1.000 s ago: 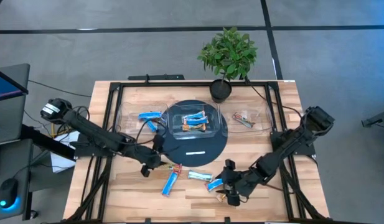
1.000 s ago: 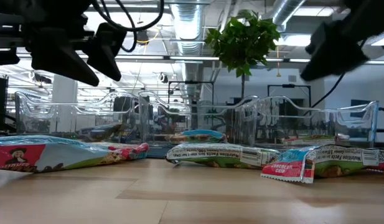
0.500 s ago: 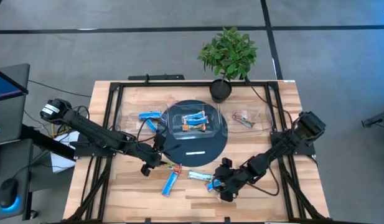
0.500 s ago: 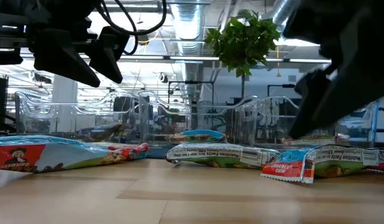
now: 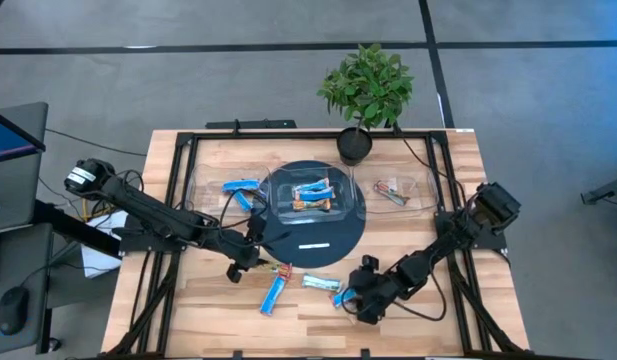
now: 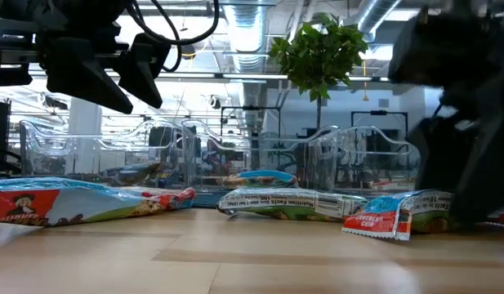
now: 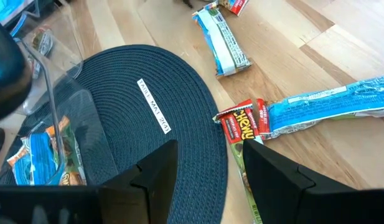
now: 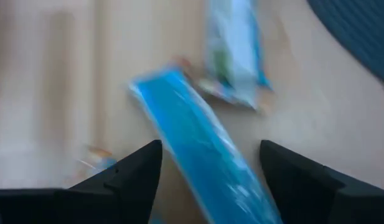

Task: Pick and place Granola Bars by type
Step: Put the right red snack bar into the right transparent bin, then move the top left red snack bar to the center of the table

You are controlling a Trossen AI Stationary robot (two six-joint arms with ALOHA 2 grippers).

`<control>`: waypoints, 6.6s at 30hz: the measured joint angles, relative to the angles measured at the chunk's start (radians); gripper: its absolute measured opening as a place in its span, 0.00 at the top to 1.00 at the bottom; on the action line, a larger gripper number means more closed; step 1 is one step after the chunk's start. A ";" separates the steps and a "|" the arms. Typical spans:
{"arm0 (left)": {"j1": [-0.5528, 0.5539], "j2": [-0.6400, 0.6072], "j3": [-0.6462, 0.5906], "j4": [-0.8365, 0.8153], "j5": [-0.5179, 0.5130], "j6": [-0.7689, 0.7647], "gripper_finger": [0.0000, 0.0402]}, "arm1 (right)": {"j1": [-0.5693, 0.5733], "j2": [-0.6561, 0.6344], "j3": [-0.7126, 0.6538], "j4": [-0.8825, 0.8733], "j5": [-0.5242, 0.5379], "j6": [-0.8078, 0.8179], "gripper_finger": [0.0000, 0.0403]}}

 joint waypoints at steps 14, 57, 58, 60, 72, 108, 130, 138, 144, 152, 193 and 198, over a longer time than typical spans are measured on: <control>0.000 0.000 0.000 0.001 -0.001 0.007 0.56 | -0.035 -0.007 0.003 -0.143 0.007 0.050 0.72; 0.000 0.000 0.000 0.000 -0.003 0.007 0.56 | -0.070 -0.005 0.412 -1.501 0.558 0.522 0.82; 0.000 0.000 0.000 0.000 -0.003 0.007 0.56 | -0.077 -0.007 0.406 -1.493 0.560 0.540 0.82; 0.000 0.000 0.000 0.000 -0.003 0.007 0.56 | -0.095 -0.015 0.381 -1.481 0.557 0.515 0.82; 0.000 0.000 0.000 -0.001 -0.010 0.007 0.56 | -0.309 -0.016 0.260 -1.492 0.556 0.571 0.82; 0.000 0.000 0.000 -0.029 -0.010 -0.021 0.56 | -0.497 -0.153 0.212 -1.431 0.601 0.476 0.34; -0.007 0.147 -0.036 -0.001 0.163 -0.265 0.56 | 0.075 -0.150 0.217 -0.759 0.742 0.065 0.33; -0.007 0.264 -0.035 0.054 0.123 -0.312 0.56 | 0.096 -0.150 0.217 -0.659 0.742 -0.002 0.33; -0.007 0.279 -0.037 0.108 0.092 -0.268 0.56 | 0.090 -0.150 0.217 -0.645 0.739 -0.003 0.33; -0.005 0.282 -0.040 0.205 -0.034 -0.206 0.56 | 0.090 -0.149 0.217 -0.641 0.737 -0.003 0.33; 0.065 0.384 -0.038 0.304 0.109 -0.185 0.56 | 0.090 -0.148 0.216 -0.619 0.735 -0.002 0.33; 0.066 0.386 -0.039 0.323 0.094 -0.164 0.57 | 0.083 -0.148 0.216 -0.620 0.735 -0.002 0.33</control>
